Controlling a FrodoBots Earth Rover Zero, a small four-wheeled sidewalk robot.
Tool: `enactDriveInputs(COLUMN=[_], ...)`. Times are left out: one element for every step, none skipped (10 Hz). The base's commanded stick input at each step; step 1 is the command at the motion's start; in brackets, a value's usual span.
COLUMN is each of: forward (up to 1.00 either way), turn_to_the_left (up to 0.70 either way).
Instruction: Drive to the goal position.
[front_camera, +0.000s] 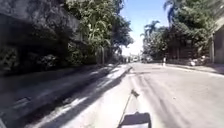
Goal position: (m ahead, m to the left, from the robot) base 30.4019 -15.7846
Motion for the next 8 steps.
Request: enactDriveInputs(forward=[1.0,1.0,1.0,1.0,1.0,1.0,1.0,1.0], turn_to_the_left=[0.0,0.0,0.0,-0.06,-0.29,-0.39,-0.4,-0.39])
